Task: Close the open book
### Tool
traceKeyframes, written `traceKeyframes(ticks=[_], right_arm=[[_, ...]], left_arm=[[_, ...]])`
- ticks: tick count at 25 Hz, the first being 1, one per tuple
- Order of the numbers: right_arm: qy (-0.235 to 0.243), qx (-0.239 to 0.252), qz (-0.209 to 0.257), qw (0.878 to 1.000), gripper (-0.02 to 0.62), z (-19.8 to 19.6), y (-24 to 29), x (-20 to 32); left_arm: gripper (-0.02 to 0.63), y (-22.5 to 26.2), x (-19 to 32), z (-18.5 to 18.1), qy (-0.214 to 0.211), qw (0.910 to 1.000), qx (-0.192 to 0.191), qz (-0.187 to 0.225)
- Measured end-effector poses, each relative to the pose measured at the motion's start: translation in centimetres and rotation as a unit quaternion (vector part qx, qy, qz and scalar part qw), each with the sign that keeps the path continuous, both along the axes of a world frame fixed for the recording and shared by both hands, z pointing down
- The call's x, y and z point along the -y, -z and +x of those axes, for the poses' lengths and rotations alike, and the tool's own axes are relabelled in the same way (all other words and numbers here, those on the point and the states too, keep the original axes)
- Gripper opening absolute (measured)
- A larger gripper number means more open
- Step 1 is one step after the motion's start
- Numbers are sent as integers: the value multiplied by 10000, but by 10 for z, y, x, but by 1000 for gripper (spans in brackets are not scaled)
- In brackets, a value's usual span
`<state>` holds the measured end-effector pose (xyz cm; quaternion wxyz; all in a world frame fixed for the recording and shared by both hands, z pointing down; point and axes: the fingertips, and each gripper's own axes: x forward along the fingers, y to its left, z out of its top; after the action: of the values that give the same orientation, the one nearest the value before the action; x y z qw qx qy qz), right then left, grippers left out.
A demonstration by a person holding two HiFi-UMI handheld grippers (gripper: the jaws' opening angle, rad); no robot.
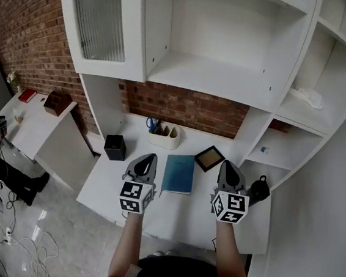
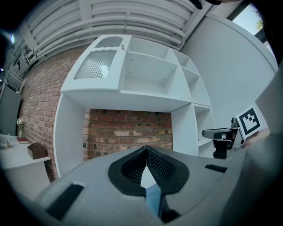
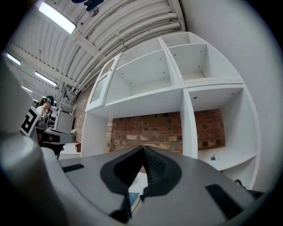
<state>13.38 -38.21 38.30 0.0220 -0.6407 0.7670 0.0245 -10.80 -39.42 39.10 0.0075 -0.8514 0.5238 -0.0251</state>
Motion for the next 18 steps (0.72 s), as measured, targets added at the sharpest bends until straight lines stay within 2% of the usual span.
traceKeyframes(ticks=[18], right_arm=[[64,66,-191,9998,-3,-10,-9,6]], left_arm=[[9,-12,1,-9,58,9998,78,-146]])
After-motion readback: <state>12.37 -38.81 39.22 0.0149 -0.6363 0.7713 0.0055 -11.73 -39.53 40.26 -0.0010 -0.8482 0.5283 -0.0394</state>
